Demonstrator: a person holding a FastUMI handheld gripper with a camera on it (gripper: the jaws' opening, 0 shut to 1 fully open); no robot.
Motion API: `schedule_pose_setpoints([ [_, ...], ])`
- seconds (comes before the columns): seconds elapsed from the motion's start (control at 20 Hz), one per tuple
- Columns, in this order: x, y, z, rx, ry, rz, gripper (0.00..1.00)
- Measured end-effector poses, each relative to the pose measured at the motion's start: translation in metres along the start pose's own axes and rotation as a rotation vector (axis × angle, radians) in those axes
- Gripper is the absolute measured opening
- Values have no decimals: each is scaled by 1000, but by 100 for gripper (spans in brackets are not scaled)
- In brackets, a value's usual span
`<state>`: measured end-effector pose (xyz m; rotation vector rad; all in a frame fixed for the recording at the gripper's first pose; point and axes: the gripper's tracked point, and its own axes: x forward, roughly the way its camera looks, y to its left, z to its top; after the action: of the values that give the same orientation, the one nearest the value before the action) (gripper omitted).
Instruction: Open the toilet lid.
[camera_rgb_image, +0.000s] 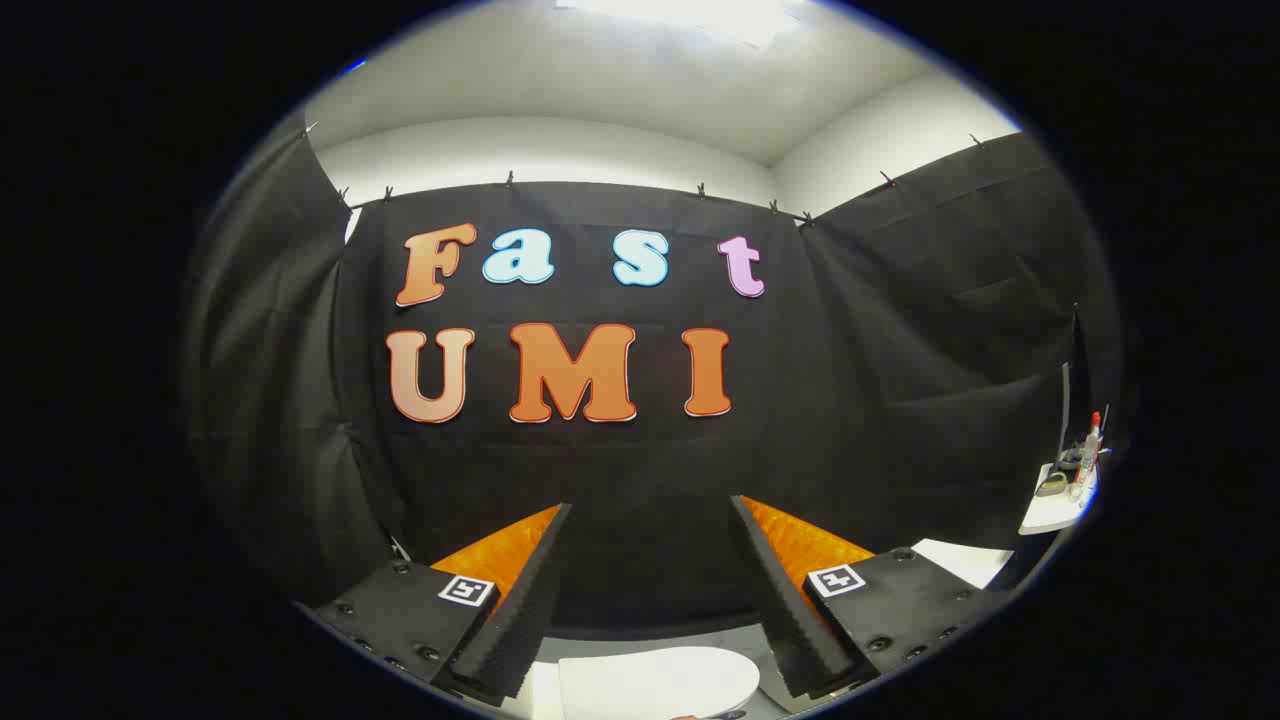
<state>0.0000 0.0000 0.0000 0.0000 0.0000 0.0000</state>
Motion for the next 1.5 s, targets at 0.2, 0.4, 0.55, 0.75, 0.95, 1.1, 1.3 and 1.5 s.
schedule_pose_setpoints([
  [0.2,-2,-6,0,5,0,-11,98],
  [0.4,-2,-11,0,9,2,-19,98],
  [0.55,-2,-13,-2,12,6,-22,98],
  [0.75,0,-9,-1,9,5,-19,98],
  [0.95,0,-4,0,6,1,-14,98],
  [1.1,2,-1,-2,6,4,-10,98],
  [1.3,2,-1,0,6,1,-10,98],
  [1.5,1,-7,-1,11,-2,-17,98],
])
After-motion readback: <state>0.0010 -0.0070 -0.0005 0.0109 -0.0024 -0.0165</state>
